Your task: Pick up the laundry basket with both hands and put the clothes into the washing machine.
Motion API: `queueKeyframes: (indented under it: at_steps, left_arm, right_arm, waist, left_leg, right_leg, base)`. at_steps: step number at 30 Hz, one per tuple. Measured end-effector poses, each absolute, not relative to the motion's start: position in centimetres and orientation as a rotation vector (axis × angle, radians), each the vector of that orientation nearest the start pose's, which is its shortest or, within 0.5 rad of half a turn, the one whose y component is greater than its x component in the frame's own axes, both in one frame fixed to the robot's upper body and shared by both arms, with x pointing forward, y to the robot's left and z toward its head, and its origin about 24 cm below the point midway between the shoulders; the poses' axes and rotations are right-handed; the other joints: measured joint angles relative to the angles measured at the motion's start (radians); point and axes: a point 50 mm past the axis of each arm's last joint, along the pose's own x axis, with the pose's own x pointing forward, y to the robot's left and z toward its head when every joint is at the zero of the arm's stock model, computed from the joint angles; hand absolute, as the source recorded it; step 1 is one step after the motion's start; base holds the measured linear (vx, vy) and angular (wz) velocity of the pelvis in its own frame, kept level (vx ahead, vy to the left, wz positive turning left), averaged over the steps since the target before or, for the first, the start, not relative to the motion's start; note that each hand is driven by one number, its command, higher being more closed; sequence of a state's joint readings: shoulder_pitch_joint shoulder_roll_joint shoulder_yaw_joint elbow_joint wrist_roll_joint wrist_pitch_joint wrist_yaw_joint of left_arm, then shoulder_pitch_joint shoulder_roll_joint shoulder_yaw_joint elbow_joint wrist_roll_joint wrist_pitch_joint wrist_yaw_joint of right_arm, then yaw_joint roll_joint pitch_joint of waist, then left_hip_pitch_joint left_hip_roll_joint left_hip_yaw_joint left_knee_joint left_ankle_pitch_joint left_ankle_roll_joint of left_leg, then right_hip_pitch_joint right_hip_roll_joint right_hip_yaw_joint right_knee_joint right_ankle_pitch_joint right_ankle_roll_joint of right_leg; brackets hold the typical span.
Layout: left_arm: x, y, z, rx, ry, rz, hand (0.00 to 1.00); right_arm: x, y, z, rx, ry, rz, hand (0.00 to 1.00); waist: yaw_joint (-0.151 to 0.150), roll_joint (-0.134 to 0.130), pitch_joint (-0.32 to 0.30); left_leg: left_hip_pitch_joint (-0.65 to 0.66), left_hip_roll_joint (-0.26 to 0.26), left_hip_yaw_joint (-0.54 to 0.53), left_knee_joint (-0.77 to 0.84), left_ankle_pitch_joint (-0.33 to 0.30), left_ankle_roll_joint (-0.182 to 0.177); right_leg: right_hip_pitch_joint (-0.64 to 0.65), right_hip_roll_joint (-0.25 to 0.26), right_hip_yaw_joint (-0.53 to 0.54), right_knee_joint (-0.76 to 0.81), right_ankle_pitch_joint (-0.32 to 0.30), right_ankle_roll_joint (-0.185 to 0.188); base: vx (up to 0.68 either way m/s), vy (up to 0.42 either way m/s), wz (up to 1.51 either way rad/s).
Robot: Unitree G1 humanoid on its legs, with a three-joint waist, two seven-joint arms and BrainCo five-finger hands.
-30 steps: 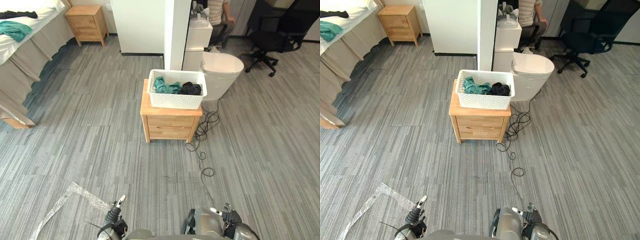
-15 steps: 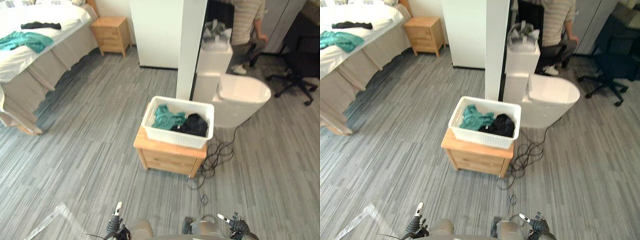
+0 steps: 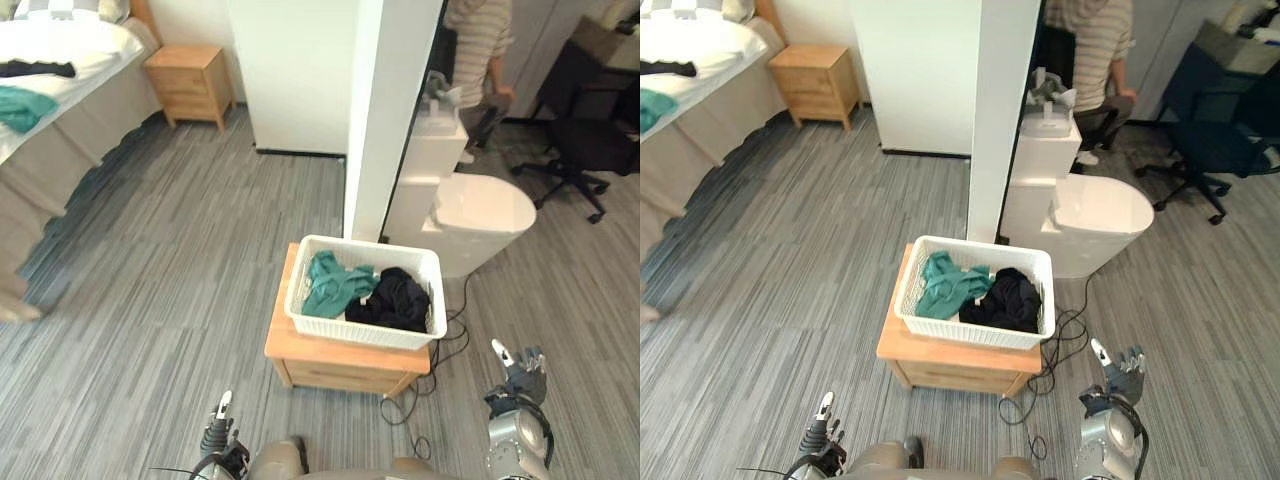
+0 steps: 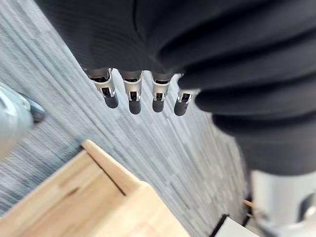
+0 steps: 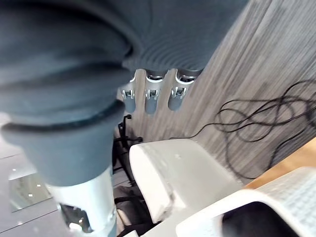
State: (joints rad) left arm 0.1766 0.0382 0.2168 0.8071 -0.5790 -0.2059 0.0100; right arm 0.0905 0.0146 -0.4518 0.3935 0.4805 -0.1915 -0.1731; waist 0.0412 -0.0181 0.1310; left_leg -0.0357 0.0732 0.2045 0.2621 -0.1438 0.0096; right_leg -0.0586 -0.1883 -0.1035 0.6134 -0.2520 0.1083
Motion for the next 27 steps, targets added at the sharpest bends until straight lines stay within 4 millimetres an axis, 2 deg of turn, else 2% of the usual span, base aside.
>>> queueKeyframes:
  at_steps: [2,3,4,5,6,7,8,9,10,12,13,14,15,16,17,18,19,21,22,24,27]
  left_arm:
    - [12.5,23.4,-11.8,-0.512,0.563,0.664,0.0]
    - [13.8,24.6,-10.2,-0.52,0.459,0.699,0.0]
    - [15.2,25.7,-8.2,-0.515,0.347,0.72,0.0]
    - [15.8,26.3,-7.0,-0.509,0.285,0.728,0.0]
    - [16.7,27.1,-4.9,-0.506,0.167,0.731,0.0]
    - [17.0,27.2,-4.1,-0.507,0.122,0.726,0.0]
    - [17.4,27.0,-2.5,-0.508,0.043,0.7,0.0]
    - [18.0,26.7,-1.2,-0.51,-0.02,0.676,0.0]
    - [18.3,26.5,-0.6,-0.496,-0.043,0.66,0.0]
    - [20.5,25.5,1.4,-0.428,-0.102,0.577,0.0]
    - [21.3,25.1,1.9,-0.4,-0.107,0.552,0.0]
    - [23.3,24.3,3.4,-0.345,-0.133,0.475,0.0]
    - [25.0,23.7,4.9,-0.302,-0.167,0.41,0.0]
    - [27.3,22.8,7.3,-0.254,-0.227,0.334,0.0]
    - [28.4,22.3,8.6,-0.234,-0.259,0.304,0.0]
    - [30.2,21.6,10.8,-0.204,-0.303,0.263,0.0]
    - [31.5,21.2,12.0,-0.203,-0.318,0.244,0.0]
    - [33.6,20.6,13.3,-0.194,-0.298,0.219,0.0]
    - [34.2,20.4,13.5,-0.196,-0.282,0.213,0.0]
    - [35.6,20.1,14.2,-0.202,-0.256,0.205,0.0]
    - [37.7,19.8,15.1,-0.199,-0.205,0.211,0.0]
  right_arm:
    - [18.1,-26.2,-4.4,0.476,0.175,-0.777,0.0]
    - [18.7,-26.2,-3.4,0.464,0.132,-0.761,0.0]
    - [19.0,-26.4,-2.3,0.452,0.085,-0.755,0.0]
    - [19.1,-26.5,-1.8,0.446,0.062,-0.754,0.0]
    - [19.3,-26.9,-1.1,0.43,0.028,-0.75,0.0]
    - [19.4,-27.2,-0.7,0.414,0.017,-0.745,0.0]
    - [19.7,-27.6,0.3,0.37,-0.02,-0.727,0.0]
    - [20.0,-28.0,1.4,0.334,-0.059,-0.706,0.0]
    - [20.2,-28.1,1.8,0.325,-0.075,-0.7,0.0]
    - [21.4,-28.3,3.1,0.3,-0.112,-0.664,0.0]
    - [21.9,-28.2,3.5,0.292,-0.123,-0.65,0.0]
    - [23.3,-27.7,4.6,0.283,-0.164,-0.615,0.0]
    - [24.5,-27.3,5.8,0.288,-0.207,-0.585,0.0]
    - [26.0,-26.8,7.5,0.304,-0.263,-0.552,0.0]
    - [26.7,-26.5,8.3,0.311,-0.285,-0.535,0.0]
    - [28.0,-25.7,9.7,0.328,-0.322,-0.493,0.0]
    - [28.7,-25.2,10.7,0.337,-0.346,-0.468,0.0]
    - [29.4,-24.4,12.3,0.353,-0.395,-0.43,0.0]
    - [29.4,-24.4,12.7,0.366,-0.411,-0.426,0.0]
    - [29.3,-24.5,13.0,0.456,-0.432,-0.415,0.0]
    - [29.0,-24.8,13.1,0.593,-0.454,-0.407,0.0]
  waist:
    - [0.0,0.0,-0.018]
    - [-0.002,-0.001,-0.02]
    - [-0.004,-0.008,-0.022]
    - [-0.005,-0.019,-0.024]
    - [-0.004,-0.037,-0.032]
    - [0.001,-0.024,-0.034]
    - [0.002,0.011,-0.039]
    - [-0.001,0.032,-0.035]
    - [0.0,0.043,-0.036]
    - [0.002,0.064,-0.032]
    - [0.004,0.063,-0.027]
    - [0.002,0.055,-0.003]
    - [0.001,0.048,0.026]
    - [0.0,0.036,0.06]
    - [0.001,0.025,0.075]
    - [0.001,0.007,0.106]
    - [0.001,0.002,0.135]
    - [0.003,0.012,0.187]
    - [0.004,0.018,0.193]
    - [0.004,0.029,0.216]
    - [0.002,0.029,0.24]
  left_leg:
    - [0.03,0.017,0.008,-0.008,-0.019,-0.006]
    - [0.036,0.031,0.005,-0.004,-0.028,-0.018]
    - [0.034,0.032,-0.002,0.011,-0.036,-0.029]
    - [0.034,0.026,-0.008,0.022,-0.044,-0.039]
    - [0.038,0.016,-0.019,0.038,-0.063,-0.055]
    - [0.048,0.023,-0.023,0.036,-0.065,-0.058]
    - [0.051,0.041,-0.025,0.023,-0.066,-0.061]
    - [0.051,0.049,-0.028,0.008,-0.062,-0.069]
    - [0.053,0.05,-0.031,-0.004,-0.059,-0.074]
    - [0.054,0.05,-0.038,-0.029,-0.046,-0.087]
    - [0.04,0.049,-0.039,-0.032,-0.044,-0.088]
    - [0.008,0.047,-0.043,-0.022,-0.04,-0.085]
    - [-0.03,0.046,-0.047,-0.004,-0.037,-0.08]
    - [-0.084,0.043,-0.056,0.02,-0.029,-0.076]
    - [-0.12,0.042,-0.06,0.029,-0.02,-0.076]
    - [-0.176,0.042,-0.065,0.04,-0.004,-0.075]
    - [-0.203,0.044,-0.066,0.053,0.001,-0.075]
    - [-0.243,0.05,-0.071,0.088,0.001,-0.076]
    - [-0.265,0.051,-0.078,0.095,0.001,-0.075]
    - [-0.301,0.054,-0.086,0.11,0.001,-0.075]
    - [-0.347,0.064,-0.089,0.13,0.001,-0.076]
  right_leg:
    - [-0.04,-0.01,-0.052,-0.033,-0.004,-0.012]
    - [-0.067,-0.007,-0.075,-0.081,0.002,-0.02]
    - [-0.077,-0.007,-0.081,-0.151,0.04,-0.027]
    - [-0.078,-0.005,-0.085,-0.196,0.096,-0.039]
    - [-0.059,-0.016,-0.087,-0.24,0.133,-0.029]
    - [-0.043,-0.01,-0.088,-0.259,0.129,-0.027]
    - [-0.024,0.009,-0.097,-0.299,0.131,-0.028]
    - [-0.016,0.017,-0.11,-0.318,0.135,-0.032]
    - [-0.016,0.02,-0.113,-0.321,0.135,-0.032]
    - [-0.023,0.023,-0.119,-0.322,0.135,-0.033]
    - [-0.032,0.022,-0.12,-0.319,0.135,-0.033]
    - [-0.058,0.017,-0.125,-0.306,0.135,-0.033]
    - [-0.092,0.012,-0.13,-0.292,0.138,-0.037]
    - [-0.145,0.007,-0.133,-0.277,0.144,-0.045]
    - [-0.179,0.005,-0.134,-0.27,0.152,-0.05]
    - [-0.23,0.003,-0.137,-0.266,0.164,-0.052]
    - [-0.249,0.003,-0.139,-0.266,0.173,-0.056]
    - [-0.276,0.005,-0.143,-0.256,0.177,-0.059]
    - [-0.296,0.003,-0.144,-0.247,0.177,-0.059]
    - [-0.324,0.003,-0.145,-0.237,0.178,-0.06]
    - [-0.363,0.009,-0.148,-0.228,0.179,-0.062]
  base:
    - [0.25,0.038,-0.15]
    - [0.2,-0.05,0.07]
    - [0.24,-0.083,0.15]
    - [0.21,-0.145,0.24]
    - [0.17,-0.146,0.13]
    - [0.19,-0.172,0.06]
    - [0.16,-0.136,0.02]
    - [0.14,-0.115,0.08]
    - [0.11,-0.079,0.11]
    - [0.06,-0.05,0.06]
    - [-0.03,-0.039,0.06]
    - [-0.1,-0.036,0.09]
    - [-0.18,-0.039,0.17]
    - [-0.18,-0.03,0.16]
    - [-0.2,-0.033,0.15]
    - [-0.14,-0.032,0.11]
    - [-0.16,-0.029,0.09]
    - [-0.14,-0.017,0.06]
    - [-0.08,-0.009,0.09]
    - [-0.02,-0.007,0.08]
    - [-0.02,-0.012,-0.01]
